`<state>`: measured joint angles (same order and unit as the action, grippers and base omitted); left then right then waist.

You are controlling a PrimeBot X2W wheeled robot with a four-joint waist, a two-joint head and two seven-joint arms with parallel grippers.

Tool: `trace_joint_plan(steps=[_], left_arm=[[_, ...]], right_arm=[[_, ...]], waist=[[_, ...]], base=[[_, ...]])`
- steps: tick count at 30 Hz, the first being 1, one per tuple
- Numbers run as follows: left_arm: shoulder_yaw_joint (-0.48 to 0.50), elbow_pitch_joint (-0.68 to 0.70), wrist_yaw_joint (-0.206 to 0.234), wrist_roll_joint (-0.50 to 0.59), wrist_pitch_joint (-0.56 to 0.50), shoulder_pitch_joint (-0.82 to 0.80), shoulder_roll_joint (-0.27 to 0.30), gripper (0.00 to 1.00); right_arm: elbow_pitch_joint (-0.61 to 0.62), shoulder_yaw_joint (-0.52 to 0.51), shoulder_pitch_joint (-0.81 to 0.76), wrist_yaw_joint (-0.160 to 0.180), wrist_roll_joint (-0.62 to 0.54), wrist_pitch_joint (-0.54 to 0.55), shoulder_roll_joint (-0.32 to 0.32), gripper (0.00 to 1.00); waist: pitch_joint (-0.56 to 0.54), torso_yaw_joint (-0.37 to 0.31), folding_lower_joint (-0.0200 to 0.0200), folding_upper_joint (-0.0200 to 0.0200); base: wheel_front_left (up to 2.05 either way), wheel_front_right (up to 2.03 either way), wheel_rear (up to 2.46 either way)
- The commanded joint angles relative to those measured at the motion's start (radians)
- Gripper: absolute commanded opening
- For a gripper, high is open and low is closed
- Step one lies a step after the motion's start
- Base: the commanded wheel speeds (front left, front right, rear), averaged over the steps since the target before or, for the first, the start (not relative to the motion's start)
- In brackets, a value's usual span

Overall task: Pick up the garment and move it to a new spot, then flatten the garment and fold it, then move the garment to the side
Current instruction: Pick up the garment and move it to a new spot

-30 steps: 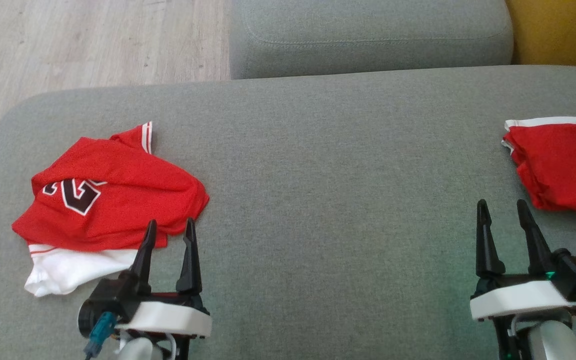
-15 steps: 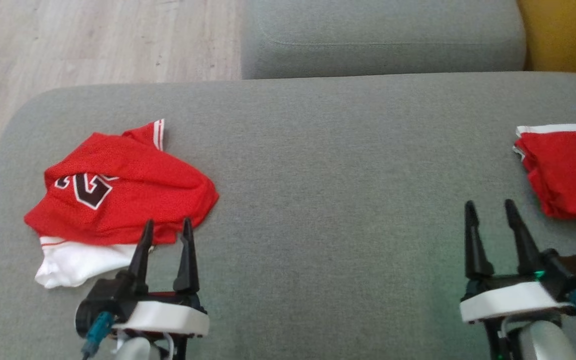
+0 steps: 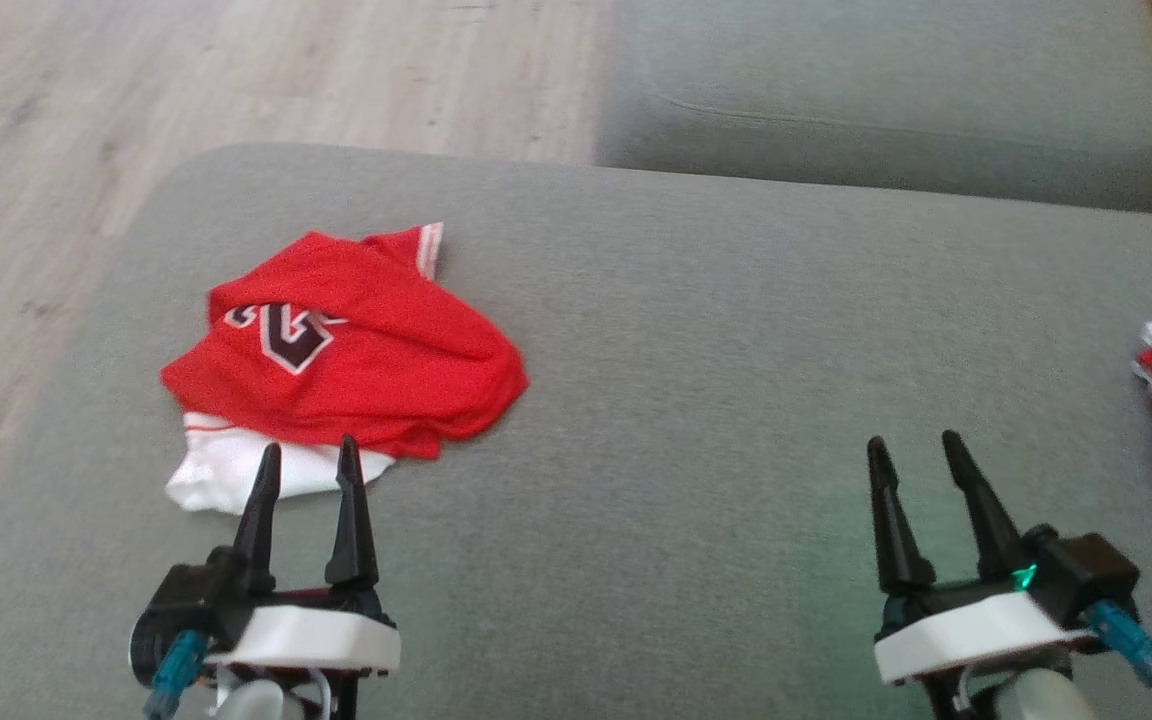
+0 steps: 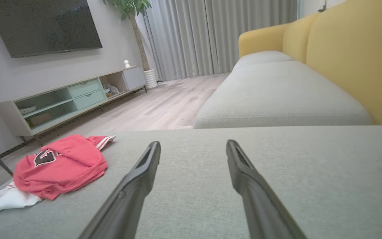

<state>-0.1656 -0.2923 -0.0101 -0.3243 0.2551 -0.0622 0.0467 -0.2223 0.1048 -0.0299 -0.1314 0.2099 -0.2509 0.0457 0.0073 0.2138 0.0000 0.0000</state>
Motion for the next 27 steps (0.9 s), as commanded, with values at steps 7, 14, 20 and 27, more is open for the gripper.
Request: trace_joint_plan(steps=[7, 14, 20, 27], left_arm=[[0.040, 0.037, -0.006, 0.017, 0.007, -0.020, 0.004, 1.00], [0.052, 0.031, -0.015, 0.028, 0.007, -0.006, 0.004, 1.00], [0.061, 0.031, -0.019, 0.034, 0.007, 0.000, 0.004, 1.00], [0.064, 0.014, -0.036, 0.055, 0.007, -0.010, 0.004, 1.00]], right_arm=[[0.015, 0.052, 0.023, 0.001, 0.020, -0.011, 0.005, 1.00], [0.002, 0.081, 0.016, 0.001, 0.025, -0.011, 0.005, 1.00], [-0.006, 0.094, 0.013, 0.001, 0.028, -0.011, 0.005, 1.00], [-0.011, 0.099, 0.021, 0.001, 0.027, -0.011, 0.005, 1.00]], waist=[[-0.009, 0.112, 0.0000, 0.0000], [-0.023, 0.162, 0.0000, 0.0000], [-0.029, 0.169, 0.0000, 0.0000], [-0.023, 0.139, 0.0000, 0.0000]], base=[[0.00, 0.00, 0.00], [0.00, 0.00, 0.00], [0.00, 0.00, 0.00], [0.00, 0.00, 0.00]])
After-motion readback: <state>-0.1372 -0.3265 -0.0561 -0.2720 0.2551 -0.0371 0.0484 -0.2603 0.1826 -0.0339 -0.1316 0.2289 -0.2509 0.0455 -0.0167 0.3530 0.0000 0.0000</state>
